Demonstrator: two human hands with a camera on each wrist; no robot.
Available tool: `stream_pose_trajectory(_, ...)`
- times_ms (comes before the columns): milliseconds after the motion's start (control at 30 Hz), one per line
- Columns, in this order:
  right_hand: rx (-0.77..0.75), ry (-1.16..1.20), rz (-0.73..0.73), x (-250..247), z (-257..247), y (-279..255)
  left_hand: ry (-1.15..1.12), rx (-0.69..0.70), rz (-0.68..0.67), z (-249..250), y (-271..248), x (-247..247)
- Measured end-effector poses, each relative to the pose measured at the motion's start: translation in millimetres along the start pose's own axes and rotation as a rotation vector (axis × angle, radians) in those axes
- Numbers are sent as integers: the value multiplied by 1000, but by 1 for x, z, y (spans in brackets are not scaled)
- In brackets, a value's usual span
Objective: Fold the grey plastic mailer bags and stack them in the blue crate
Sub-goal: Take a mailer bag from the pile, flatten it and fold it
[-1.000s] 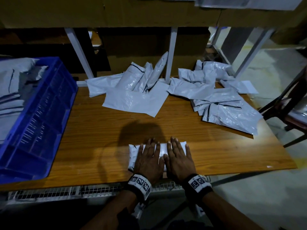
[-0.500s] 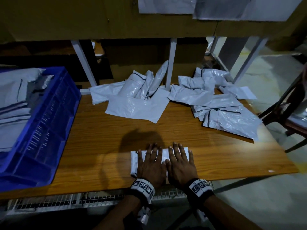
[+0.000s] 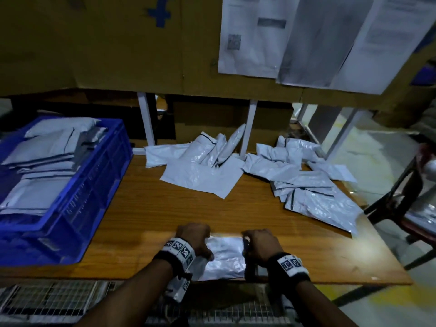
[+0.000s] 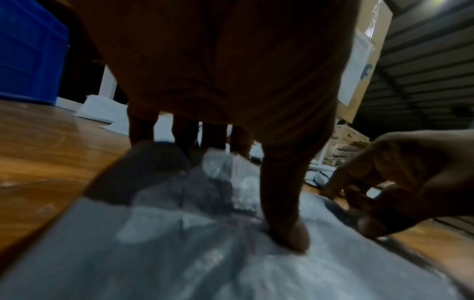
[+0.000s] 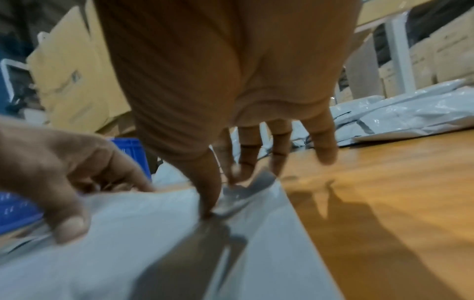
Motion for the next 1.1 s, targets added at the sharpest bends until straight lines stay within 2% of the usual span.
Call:
stream_pose_trajectory(33, -16, 14, 26, -4, -1, 0, -7, -4, 16, 1, -1, -4)
stream_pose_trajectory(100, -40, 72, 145, -17, -1, -5, 37, 36, 143, 3, -7, -19)
stream_pose_trajectory(233, -103, 131, 497, -43, 4, -27, 157, 192, 667, 11, -39, -52)
stream_pose_trajectory(267, -120, 132, 548, -44, 5, -34, 161, 223, 760, 11, -46, -51)
stream_pose_trajectory(300, -137, 132, 573, -41, 4, -40, 154, 243, 793, 9, -50, -45)
stream_pose_trajectory(400, -184, 128, 555, -17, 1, -60, 58, 314, 756, 2, -60, -14)
stream_pose_trajectory(500, -169, 81, 387, 26, 8, -74, 8, 398, 729, 1, -78, 30)
stream_pose_trajectory(567, -135, 47, 290, 51, 16, -80, -3, 353, 581, 4, -86, 57)
stream_pose_trajectory(633, -151, 85, 306, 55, 17, -85, -23, 323, 479, 9, -91, 65)
stream_pose_trajectory(667, -168, 134, 347, 49, 15, -85, -24, 314, 478, 12, -90, 61)
stream_pose_trajectory(733, -224, 232, 432, 34, 6, -78, -2, 298, 560, 21, -82, 47)
stream_pose_trajectory(800, -249, 223, 457, 29, -11, -59, 21, 252, 591, 28, -63, 41)
stream_pose_trajectory(967, -191, 85, 218, 69, -39, -14, 67, 71, 376, 34, -28, 65)
stream_pose_trajectory(1100, -161, 4, 248, 82, -38, -12, 113, 75, 294, 25, -20, 88)
Point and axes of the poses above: each hand's wrist, its own y-axis towards the middle knuckle, its own x-axis out of the palm, z = x × y, the point moved 6 cm from there along y, towards the middle knuckle, and after that the axes turned 15 degrees about x, right-handed, at the moved point
